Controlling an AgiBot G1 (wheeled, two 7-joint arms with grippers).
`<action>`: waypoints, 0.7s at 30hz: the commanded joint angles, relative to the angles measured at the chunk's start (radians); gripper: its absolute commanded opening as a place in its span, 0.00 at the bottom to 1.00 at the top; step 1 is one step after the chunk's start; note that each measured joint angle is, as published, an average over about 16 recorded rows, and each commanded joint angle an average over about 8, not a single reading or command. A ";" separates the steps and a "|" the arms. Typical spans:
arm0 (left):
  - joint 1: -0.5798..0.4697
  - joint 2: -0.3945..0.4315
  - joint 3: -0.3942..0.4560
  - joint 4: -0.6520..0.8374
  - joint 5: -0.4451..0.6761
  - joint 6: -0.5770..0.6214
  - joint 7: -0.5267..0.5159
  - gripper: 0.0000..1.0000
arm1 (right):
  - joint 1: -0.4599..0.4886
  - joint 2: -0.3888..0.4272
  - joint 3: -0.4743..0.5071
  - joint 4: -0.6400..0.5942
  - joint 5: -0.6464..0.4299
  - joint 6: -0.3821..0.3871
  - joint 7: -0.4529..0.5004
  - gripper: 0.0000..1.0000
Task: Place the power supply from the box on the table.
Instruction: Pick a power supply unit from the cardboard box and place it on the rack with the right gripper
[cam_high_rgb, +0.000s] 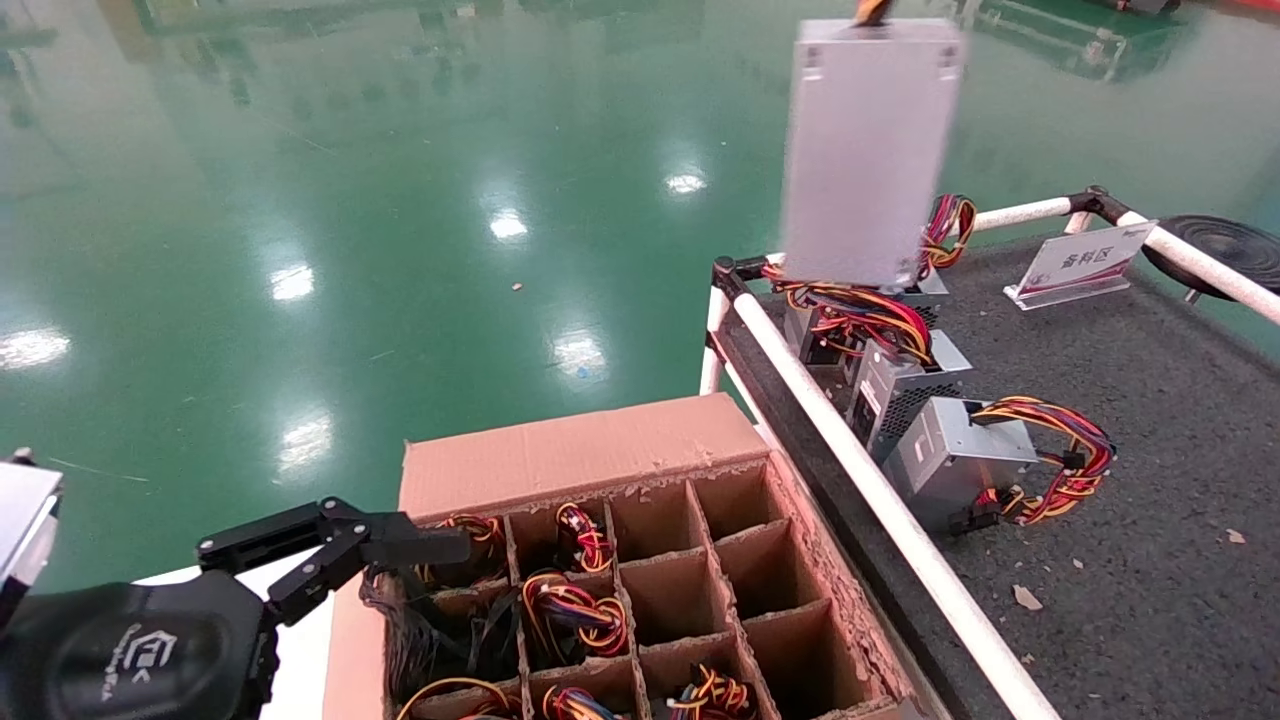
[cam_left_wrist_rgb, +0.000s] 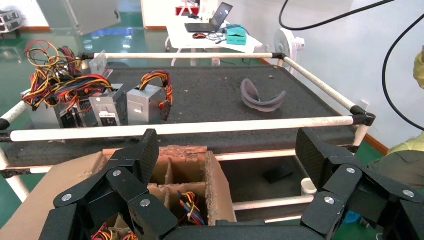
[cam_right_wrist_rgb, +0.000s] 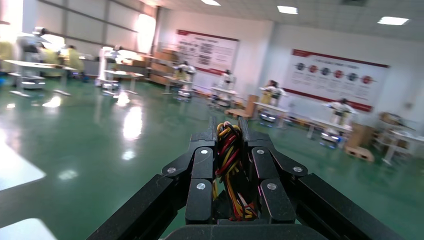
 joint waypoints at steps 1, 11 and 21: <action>0.000 0.000 0.000 0.000 0.000 0.000 0.000 1.00 | 0.013 0.016 0.000 -0.026 -0.005 0.004 -0.012 0.00; 0.000 0.000 0.000 0.000 0.000 0.000 0.000 1.00 | 0.046 0.088 -0.004 -0.149 -0.025 0.067 -0.075 0.00; 0.000 0.000 0.000 0.000 0.000 0.000 0.000 1.00 | 0.039 0.124 -0.006 -0.234 -0.034 0.238 -0.126 0.00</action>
